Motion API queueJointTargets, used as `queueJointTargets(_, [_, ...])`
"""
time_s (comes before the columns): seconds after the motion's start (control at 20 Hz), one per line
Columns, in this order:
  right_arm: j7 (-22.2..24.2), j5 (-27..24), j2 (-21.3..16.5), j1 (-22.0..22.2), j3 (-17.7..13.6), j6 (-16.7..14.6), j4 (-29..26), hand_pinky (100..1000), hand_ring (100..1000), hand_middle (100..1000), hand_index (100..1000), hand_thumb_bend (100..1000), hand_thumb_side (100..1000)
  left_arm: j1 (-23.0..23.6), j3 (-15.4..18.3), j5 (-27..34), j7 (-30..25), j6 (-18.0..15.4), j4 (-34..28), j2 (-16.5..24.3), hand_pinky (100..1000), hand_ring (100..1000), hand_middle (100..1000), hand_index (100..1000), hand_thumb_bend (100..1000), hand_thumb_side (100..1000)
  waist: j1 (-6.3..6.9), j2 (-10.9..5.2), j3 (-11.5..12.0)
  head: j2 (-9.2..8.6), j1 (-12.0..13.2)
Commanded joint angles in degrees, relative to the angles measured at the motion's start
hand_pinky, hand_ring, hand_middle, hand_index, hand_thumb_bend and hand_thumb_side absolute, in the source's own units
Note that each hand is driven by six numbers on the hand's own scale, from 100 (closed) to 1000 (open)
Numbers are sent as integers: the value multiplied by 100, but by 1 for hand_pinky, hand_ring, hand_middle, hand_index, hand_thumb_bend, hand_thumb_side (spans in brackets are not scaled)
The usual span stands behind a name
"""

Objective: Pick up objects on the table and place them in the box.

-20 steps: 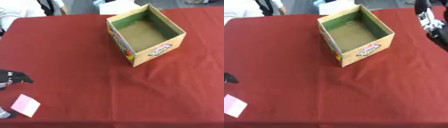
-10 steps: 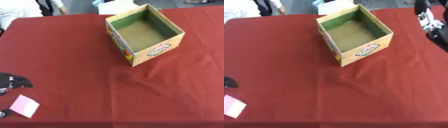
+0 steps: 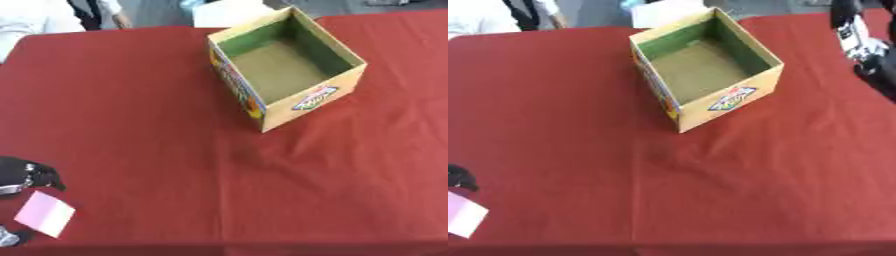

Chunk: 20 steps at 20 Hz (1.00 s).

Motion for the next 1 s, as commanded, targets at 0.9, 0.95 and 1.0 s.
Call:
queueJointTargets(0.9, [-6, 1, -120, -97, -65, -9, -87, 844, 765, 735, 816, 100, 976, -858, 527, 786, 675, 340, -587, 359, 530, 584, 553, 681, 100, 100, 38, -83, -54, -69, -31])
queueJointTargets(0.95, [-4, 0, -122, -106, -64, -9, -87, 844, 765, 735, 816, 100, 975, -980, 516, 828, 662, 345, -570, 388, 531, 585, 554, 682, 100, 100, 42, -81, -65, -74, -24])
queueJointTargets(1.0, [0, -2, -124, -120, -60, -10, -87, 844, 765, 735, 816, 100, 975, -1146, 498, 876, 639, 348, -549, 420, 532, 586, 555, 683, 100, 100, 46, -78, -79, -81, -14])
